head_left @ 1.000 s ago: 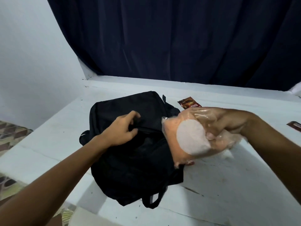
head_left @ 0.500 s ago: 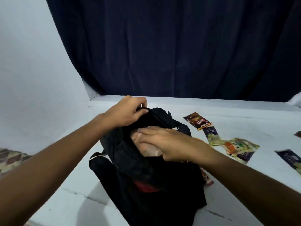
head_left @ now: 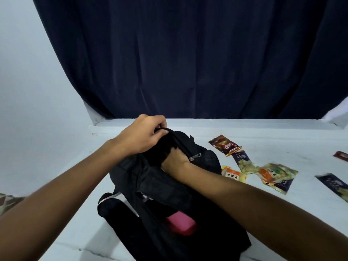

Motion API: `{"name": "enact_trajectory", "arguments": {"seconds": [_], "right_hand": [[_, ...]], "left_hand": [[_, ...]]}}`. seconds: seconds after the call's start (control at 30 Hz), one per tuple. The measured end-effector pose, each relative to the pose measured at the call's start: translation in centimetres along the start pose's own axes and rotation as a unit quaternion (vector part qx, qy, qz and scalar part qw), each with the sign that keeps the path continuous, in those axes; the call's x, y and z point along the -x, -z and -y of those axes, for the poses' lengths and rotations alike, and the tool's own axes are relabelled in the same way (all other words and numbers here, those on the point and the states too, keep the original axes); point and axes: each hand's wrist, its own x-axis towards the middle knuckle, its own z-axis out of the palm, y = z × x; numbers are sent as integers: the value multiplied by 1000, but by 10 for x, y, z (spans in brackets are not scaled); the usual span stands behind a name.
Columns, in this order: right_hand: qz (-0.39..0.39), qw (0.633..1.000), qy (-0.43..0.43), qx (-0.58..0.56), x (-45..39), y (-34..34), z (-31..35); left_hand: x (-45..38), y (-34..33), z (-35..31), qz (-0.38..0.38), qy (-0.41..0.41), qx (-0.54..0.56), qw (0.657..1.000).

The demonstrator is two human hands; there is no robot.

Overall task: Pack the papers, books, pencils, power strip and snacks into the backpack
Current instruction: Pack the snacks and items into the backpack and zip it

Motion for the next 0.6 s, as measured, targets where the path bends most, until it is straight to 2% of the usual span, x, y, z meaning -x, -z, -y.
{"name": "enact_trajectory", "arguments": {"seconds": [0.07,0.1,0.17,0.23,0.27,0.33,0.4,0.43,0.5,0.57,0.6], "right_hand": [[61,996,30,-57,10,8,-3],[55,992,53,-99,16,11,-4],[-49,988,95,-114,25,11,-4],[-142,983,103,-48,30,0,-1],[-141,985,96,-29,30,-9,-2],[-75,991,93,-53,32,-13,-9],[-18,974,140,-177,35,-3,-25],[-1,939,180,-294,41,6,-35],[-4,821,228,-523,63,23,-63],[-101,711,170,-675,81,22,-100],[-152,683,108,-706,85,12,-118]], "left_hand": [[-2,-2,0,1,3,4,1000],[-3,-2,1,-2,7,8,1000],[-5,0,3,-6,15,15,1000],[-6,1,4,-8,19,17,1000],[-6,1,3,-8,20,16,1000],[-5,-2,0,-10,26,15,999],[-6,-3,-2,-20,34,10,999],[-7,-2,-2,-23,38,7,999],[-8,-1,-1,-23,46,2,999],[-9,-2,-1,-23,51,-8,998],[-9,-2,-2,-24,54,-11,998]]}}
